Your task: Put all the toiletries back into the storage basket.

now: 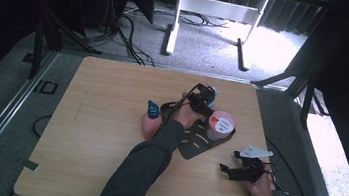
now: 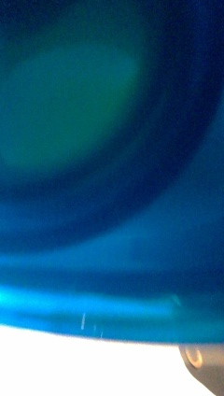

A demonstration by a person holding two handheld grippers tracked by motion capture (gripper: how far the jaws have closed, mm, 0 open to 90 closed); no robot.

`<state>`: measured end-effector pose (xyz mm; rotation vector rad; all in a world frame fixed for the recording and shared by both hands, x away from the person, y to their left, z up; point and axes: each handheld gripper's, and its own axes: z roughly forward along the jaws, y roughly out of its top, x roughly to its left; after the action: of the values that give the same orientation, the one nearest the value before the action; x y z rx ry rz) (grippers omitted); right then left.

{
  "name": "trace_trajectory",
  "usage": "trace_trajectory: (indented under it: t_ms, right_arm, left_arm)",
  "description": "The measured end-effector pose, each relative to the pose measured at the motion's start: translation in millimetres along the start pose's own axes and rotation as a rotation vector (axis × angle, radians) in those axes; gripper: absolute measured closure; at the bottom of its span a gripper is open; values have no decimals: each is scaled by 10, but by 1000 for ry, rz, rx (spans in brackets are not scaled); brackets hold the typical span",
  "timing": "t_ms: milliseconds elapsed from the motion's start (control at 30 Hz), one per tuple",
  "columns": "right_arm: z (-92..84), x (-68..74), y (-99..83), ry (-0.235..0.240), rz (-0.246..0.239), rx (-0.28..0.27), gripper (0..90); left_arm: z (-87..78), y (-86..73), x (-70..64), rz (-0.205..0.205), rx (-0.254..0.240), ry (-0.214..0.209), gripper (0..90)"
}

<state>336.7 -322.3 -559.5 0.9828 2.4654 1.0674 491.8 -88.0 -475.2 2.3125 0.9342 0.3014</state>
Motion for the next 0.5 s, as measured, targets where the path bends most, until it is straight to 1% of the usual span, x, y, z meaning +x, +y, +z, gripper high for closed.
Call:
trace_trajectory:
  t_ms: [100, 233, 300, 367, 400, 467, 500]
  right_arm:
    - [0, 0, 0, 0, 0, 0, 157]
    - [0, 1, 0, 0, 1, 1, 157]
    - [0, 1, 0, 0, 0, 0, 157]
    - [0, 0, 0, 0, 0, 1, 157]
    - [0, 0, 0, 0, 0, 1, 157]
    - [0, 0, 0, 0, -1, 1, 157]
    - [0, 0, 0, 0, -1, 0, 157]
  left_arm:
    - [0, 6, -4, -3, 4, 2, 545]
    - [3, 25, 2, 3, 16, -3, 544]
    - [4, 36, 14, -8, 18, -11, 539]
    - [-38, 59, 26, -22, -17, -23, 524]
    - [-60, 76, 26, -23, -27, -29, 517]
    - [-82, 104, 7, -3, -26, -24, 519]
    - [-85, 112, -5, 10, -22, -14, 523]
